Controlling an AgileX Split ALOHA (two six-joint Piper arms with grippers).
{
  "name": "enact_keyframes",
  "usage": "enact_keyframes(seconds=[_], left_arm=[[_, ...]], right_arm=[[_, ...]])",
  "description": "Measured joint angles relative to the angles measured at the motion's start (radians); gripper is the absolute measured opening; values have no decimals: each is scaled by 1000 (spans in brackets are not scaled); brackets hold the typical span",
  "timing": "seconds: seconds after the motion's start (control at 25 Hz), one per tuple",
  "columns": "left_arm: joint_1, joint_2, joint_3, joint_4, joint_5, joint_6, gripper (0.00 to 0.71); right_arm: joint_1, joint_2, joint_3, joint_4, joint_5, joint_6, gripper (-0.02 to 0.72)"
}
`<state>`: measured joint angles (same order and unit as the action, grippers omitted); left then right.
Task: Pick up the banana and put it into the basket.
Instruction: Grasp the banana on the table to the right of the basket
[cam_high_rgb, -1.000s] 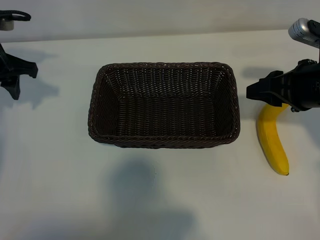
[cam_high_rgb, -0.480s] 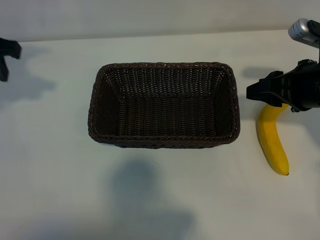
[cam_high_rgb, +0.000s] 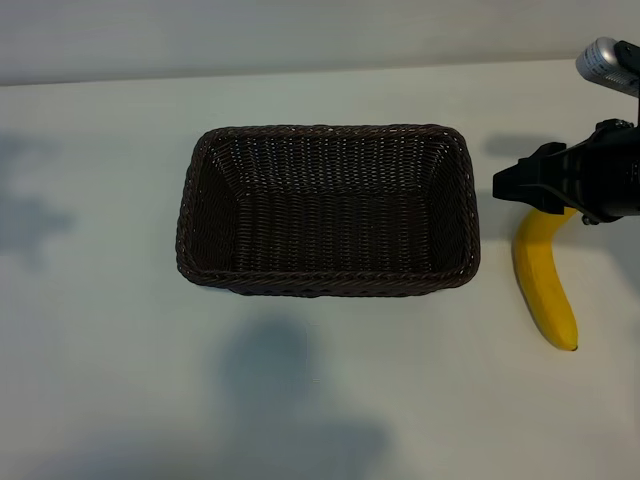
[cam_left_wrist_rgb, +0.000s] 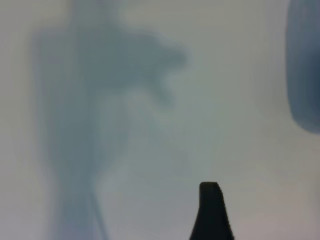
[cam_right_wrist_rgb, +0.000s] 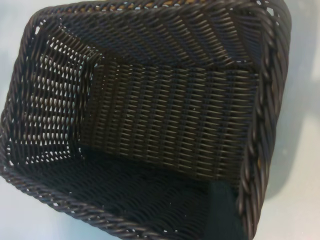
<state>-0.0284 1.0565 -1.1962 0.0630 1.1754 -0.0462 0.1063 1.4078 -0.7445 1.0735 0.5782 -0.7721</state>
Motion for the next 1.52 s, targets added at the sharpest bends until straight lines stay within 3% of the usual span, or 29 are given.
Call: enact_keyframes(seconds=[0.48,0.68,0.88,1.28,1.4,1.52], left_arm=[[0,-591,519,-3,-62,3,548],[0,-756,650,-40,-77,3,548],[0,-826,693,-48,-115,3,548],[3,-830,693,-48,-124,4,548],[39,-832,693,-48,-124,5,548],[79,-858,693,-48,-125,5,548]], right_arm=[[0,0,0,-2,1,0,472],[0,0,0,-2,1,0,472],[0,0,0,-6,1,1,472],[0,0,0,-28,-4,1,472],[0,0,0,-47,-3,6,472],[0,0,0,-82,2,59,472]])
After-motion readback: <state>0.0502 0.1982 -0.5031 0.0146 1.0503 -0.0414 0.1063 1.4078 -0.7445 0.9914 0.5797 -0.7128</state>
